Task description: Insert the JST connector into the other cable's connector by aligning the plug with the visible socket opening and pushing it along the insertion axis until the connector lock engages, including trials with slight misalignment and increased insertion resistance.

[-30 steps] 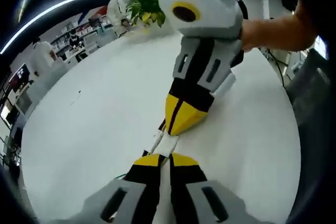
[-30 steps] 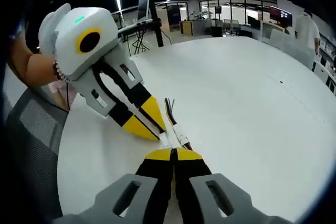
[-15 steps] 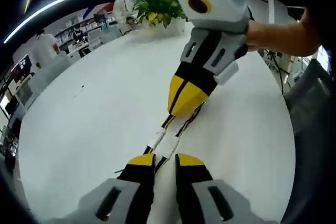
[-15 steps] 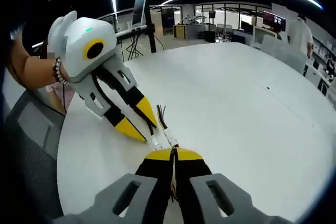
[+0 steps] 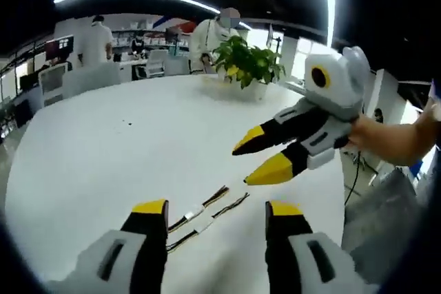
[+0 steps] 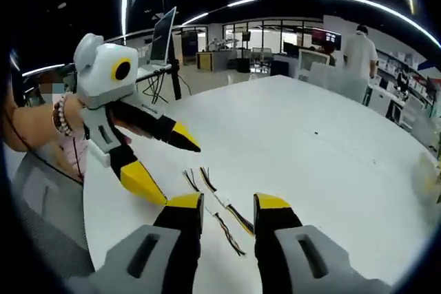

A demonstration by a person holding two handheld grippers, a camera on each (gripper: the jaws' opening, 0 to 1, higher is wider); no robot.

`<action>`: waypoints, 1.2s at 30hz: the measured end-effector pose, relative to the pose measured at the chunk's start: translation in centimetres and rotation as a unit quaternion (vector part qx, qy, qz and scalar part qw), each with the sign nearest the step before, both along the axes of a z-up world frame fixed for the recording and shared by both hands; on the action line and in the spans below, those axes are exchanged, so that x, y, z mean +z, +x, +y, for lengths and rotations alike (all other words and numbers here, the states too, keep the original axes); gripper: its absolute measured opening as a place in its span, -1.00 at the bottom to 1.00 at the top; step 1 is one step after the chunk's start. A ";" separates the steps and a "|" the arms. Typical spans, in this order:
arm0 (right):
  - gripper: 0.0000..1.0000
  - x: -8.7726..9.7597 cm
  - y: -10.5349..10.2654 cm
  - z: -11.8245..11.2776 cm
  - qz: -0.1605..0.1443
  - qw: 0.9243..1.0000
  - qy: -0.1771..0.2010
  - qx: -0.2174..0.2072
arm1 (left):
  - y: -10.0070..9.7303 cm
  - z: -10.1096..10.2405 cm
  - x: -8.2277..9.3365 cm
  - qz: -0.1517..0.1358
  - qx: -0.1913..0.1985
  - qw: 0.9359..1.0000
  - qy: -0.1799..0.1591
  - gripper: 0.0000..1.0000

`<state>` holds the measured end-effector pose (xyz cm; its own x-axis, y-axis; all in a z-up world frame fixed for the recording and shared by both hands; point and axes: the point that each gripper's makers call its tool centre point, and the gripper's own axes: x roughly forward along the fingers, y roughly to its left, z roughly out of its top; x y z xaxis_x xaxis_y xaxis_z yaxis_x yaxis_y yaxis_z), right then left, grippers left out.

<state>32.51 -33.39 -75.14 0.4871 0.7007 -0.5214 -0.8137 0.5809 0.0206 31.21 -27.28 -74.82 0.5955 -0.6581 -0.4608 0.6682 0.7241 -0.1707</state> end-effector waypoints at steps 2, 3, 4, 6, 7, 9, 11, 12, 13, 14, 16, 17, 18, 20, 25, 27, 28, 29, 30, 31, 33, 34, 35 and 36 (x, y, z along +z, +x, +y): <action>-0.30 0.6 -0.5 -0.4 -0.005 1.000 0.009 -0.003 | -0.7 0.5 0.4 -0.001 -0.002 1.000 -0.004 0.14; -0.22 0.9 -0.8 -0.8 -0.009 1.000 0.013 -0.006 | -1.3 0.9 0.8 0.004 0.001 1.000 -0.012 0.18; -0.16 1.1 -0.8 -1.1 -0.013 1.000 0.015 -0.014 | -1.7 1.1 1.1 0.009 0.003 1.000 -0.021 0.28; 0.05 1.0 -0.1 -2.9 -0.025 0.998 0.004 -0.060 | -2.2 2.5 1.5 0.032 0.046 0.998 -0.039 0.41; 0.14 1.0 0.0 -3.6 -0.029 0.997 0.000 -0.077 | -2.3 3.5 1.9 0.023 0.067 0.997 -0.040 0.43; 0.26 1.1 -0.3 -4.7 -0.024 0.994 0.014 -0.105 | -2.6 4.7 2.7 0.002 0.089 0.995 -0.043 0.45; 0.28 1.5 -0.7 -5.6 -0.024 0.991 0.037 -0.124 | -3.4 5.8 3.1 0.001 0.109 0.993 -0.047 0.55; 0.30 1.7 -1.1 -6.1 -0.028 0.991 0.045 -0.127 | -4.3 6.4 3.1 0.010 0.117 0.992 -0.049 0.60; 0.31 1.7 -1.3 -6.5 -0.031 0.990 0.047 -0.130 | -4.9 6.8 3.1 0.015 0.122 0.991 -0.051 0.65; 0.34 1.3 -1.7 -7.1 -0.030 0.990 0.041 -0.134 | -5.7 7.4 2.9 0.024 0.131 0.990 -0.053 0.68; 0.38 0.1 -2.7 -8.4 -0.011 0.989 0.024 -0.143 | -7.5 8.6 2.3 0.032 0.141 0.989 -0.042 0.72; 0.38 -0.3 -3.1 -8.8 -0.002 0.989 0.021 -0.146 | -7.8 8.8 2.2 0.033 0.141 0.989 -0.039 0.74; 0.38 -0.7 -3.5 -9.2 0.006 0.989 0.017 -0.149 | -9.3 9.7 1.9 0.035 0.149 0.988 -0.022 0.76; 0.37 -0.9 -4.5 -9.9 0.006 0.989 0.019 -0.149 | -11.0 10.7 1.9 0.030 0.163 0.986 -0.016 0.79; 0.38 -2.2 -7.1 -11.9 0.032 0.988 -0.015 -0.153 | -15.1 13.1 -0.2 0.058 0.200 0.977 0.039 0.65; 0.38 -2.1 -8.1 -12.4 0.034 0.987 -0.012 -0.154 | -16.3 13.3 -0.6 0.060 0.211 0.975 0.045 0.67; 0.39 -2.0 -8.5 -12.6 0.037 0.987 -0.009 -0.154 | -16.8 13.2 -0.6 0.062 0.212 0.974 0.045 0.67; 0.39 -2.0 -9.1 -12.7 0.040 0.988 -0.008 -0.152 | -17.4 13.2 -0.5 0.063 0.220 0.973 0.039 0.67; 0.38 -2.0 -9.6 -12.8 0.042 0.988 -0.010 -0.151 | -17.9 13.1 -0.5 0.063 0.223 0.972 0.034 0.67; 0.36 -2.0 -10.1 -13.1 0.041 0.987 -0.015 -0.151 | -18.3 13.0 -0.4 0.063 0.225 0.972 0.031 0.67; 0.30 -1.8 -10.6 -13.6 0.035 0.987 -0.019 -0.155 | -19.1 12.9 -0.3 0.065 0.235 0.970 0.023 0.66; 0.30 -1.6 -11.2 -13.8 0.036 0.987 -0.018 -0.156 | -19.4 12.8 -0.2 0.065 0.242 0.968 0.018 0.66; 0.31 -1.4 -11.6 -13.9 0.035 0.987 -0.013 -0.158 | -19.6 12.8 -0.1 0.063 0.244 0.968 0.013 0.66; 0.32 -1.0 -12.1 -14.0 0.032 0.986 -0.004 -0.161 | -19.8 12.6 0.0 0.059 0.250 0.966 0.007 0.65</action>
<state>20.40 -47.40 -76.18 0.6488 0.5110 -0.5638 -0.5846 0.8091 0.0606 11.36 -14.66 -74.78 0.7802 -0.2952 -0.5515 0.2110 0.9542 -0.2122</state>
